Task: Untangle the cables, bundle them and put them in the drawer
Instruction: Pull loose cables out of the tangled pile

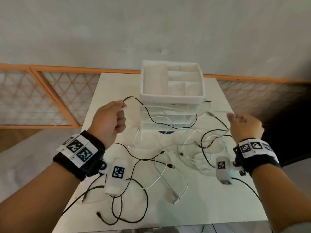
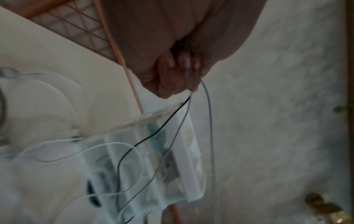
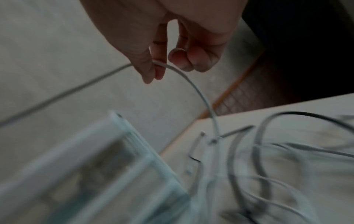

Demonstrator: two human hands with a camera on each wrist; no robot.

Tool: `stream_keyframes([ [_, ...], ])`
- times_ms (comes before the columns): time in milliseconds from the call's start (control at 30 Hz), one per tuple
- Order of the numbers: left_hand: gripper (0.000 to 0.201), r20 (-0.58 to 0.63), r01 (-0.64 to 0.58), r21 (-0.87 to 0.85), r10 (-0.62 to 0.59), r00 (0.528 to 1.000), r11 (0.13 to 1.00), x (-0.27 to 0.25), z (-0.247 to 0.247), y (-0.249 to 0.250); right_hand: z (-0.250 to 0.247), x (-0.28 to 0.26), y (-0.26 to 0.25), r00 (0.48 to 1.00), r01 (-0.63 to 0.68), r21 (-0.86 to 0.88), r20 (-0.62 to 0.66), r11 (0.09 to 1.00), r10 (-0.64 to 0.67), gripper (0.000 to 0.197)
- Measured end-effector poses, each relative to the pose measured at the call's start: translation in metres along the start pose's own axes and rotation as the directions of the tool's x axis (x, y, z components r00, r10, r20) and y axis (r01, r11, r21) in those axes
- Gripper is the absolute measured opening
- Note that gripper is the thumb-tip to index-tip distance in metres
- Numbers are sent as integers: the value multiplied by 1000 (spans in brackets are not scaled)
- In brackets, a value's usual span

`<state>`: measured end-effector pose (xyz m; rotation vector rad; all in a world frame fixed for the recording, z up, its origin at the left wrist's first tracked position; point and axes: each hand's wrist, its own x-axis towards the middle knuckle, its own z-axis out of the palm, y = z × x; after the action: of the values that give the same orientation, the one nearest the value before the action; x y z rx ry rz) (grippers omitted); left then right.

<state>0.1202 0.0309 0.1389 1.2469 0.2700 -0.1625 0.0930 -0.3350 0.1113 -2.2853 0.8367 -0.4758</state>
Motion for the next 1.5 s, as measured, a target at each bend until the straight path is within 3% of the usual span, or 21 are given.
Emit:
stream_keyframes([
  [133, 27, -47, -96, -75, 93, 995, 993, -2, 10, 13, 28, -14, 72, 936, -231, -86, 254, 969, 245, 44],
  [200, 30, -45, -91, 8, 91, 995, 996, -5, 17, 3, 32, -17, 69, 921, -236, 19, 324, 972, 217, 46],
  [267, 30, -45, -54, 110, 59, 997, 992, -10, 26, -13, 28, -21, 40, 939, -120, 212, 340, 970, 42, 34],
  [333, 27, -14, -23, 157, 26, 1000, 987, -18, 40, -26, 12, -29, -4, 924, 99, 402, 302, 910, -234, 26],
  [433, 25, 55, -84, 140, 77, 996, 987, -30, 69, -30, -15, -44, -61, 777, 336, 620, 244, 710, -580, 15],
  [533, 23, 135, -192, 115, 176, 975, 975, -37, 102, -23, -36, -56, -103, 679, 391, 729, 184, 562, -711, 15],
  [600, 22, 218, -186, 124, 156, 963, 975, -38, 120, -24, -45, -59, -127, 683, 402, 763, 117, 506, -721, 16],
  [700, 22, 306, -151, 239, 73, 949, 959, -36, 126, -43, -53, -52, -148, 740, 412, 793, -3, 449, -673, 18],
  [833, 24, 195, -67, 458, -26, 981, 887, -21, 86, -84, -62, -37, -148, 853, 359, 826, -101, 434, -512, 24],
  [967, 26, 104, 0, 634, -85, 991, 773, -15, 31, -114, -65, -14, -135, 902, 364, 797, -171, 483, -397, 27],
  [1167, 26, 93, 18, 744, -130, 987, 667, -3, 1, -113, -37, 24, -121, 913, 380, 684, -169, 623, -371, 17],
  [1267, 25, 22, 71, 847, -167, 986, 527, 2, -1, -105, -32, 27, -135, 904, 369, 695, -114, 617, -413, 14],
  [1367, 23, 5, 110, 836, -209, 978, 538, 7, 1, -99, -37, 28, -155, 865, 431, 663, -111, 612, -490, 10],
  [1500, 31, -34, 102, 856, -141, 989, 507, 14, 1, -91, -52, 33, -178, 801, 525, 646, -156, 554, -578, 15],
])
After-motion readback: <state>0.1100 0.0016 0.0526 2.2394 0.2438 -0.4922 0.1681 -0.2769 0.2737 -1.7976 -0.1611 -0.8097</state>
